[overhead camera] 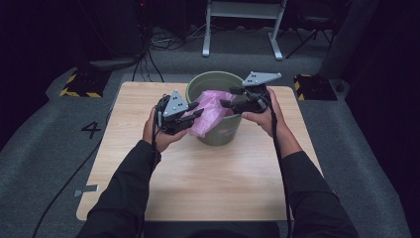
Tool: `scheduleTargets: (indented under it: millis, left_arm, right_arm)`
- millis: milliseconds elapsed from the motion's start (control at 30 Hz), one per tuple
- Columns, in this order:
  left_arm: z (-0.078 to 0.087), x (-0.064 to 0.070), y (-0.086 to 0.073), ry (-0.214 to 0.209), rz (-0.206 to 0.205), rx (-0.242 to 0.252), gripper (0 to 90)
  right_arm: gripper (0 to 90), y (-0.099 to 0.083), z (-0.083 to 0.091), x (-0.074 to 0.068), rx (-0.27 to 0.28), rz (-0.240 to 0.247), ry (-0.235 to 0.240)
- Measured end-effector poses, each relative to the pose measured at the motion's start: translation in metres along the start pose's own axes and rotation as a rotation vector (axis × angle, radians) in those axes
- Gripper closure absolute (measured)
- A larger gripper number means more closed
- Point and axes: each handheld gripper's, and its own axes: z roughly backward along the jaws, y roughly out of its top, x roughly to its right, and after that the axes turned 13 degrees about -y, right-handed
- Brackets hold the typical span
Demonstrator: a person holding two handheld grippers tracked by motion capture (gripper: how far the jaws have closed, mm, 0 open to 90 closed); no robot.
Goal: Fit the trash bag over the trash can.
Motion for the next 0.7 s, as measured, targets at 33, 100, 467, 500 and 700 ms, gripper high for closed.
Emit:
scheduleTargets:
  millis: [33, 100, 467, 500, 700]
  left_arm:
    - [-0.001, -0.001, 0.0, 0.002, 0.001, 0.002, 76.5]
    - [-0.001, -0.001, 0.001, 0.004, -0.003, -0.004, 79.8]
    - [0.01, -0.006, 0.002, 0.026, 0.024, 0.029, 59.7]
    - [0.01, -0.006, 0.002, 0.026, 0.024, 0.029, 54.0]
    - [0.025, -0.009, -0.001, 0.053, 0.061, 0.035, 36.7]
  right_arm:
    - [35.2, 0.0, -0.001, -0.003, -0.011, 0.012, 0.011]
    - [36.4, 0.0, -0.003, -0.006, -0.015, 0.027, 0.033]
    - [87.9, 0.001, -0.017, -0.017, -0.076, 0.107, 0.023]
    - [87.9, 0.001, -0.017, -0.017, -0.076, 0.107, 0.023]
    - [90.0, -0.002, -0.016, -0.01, -0.081, 0.078, -0.014]
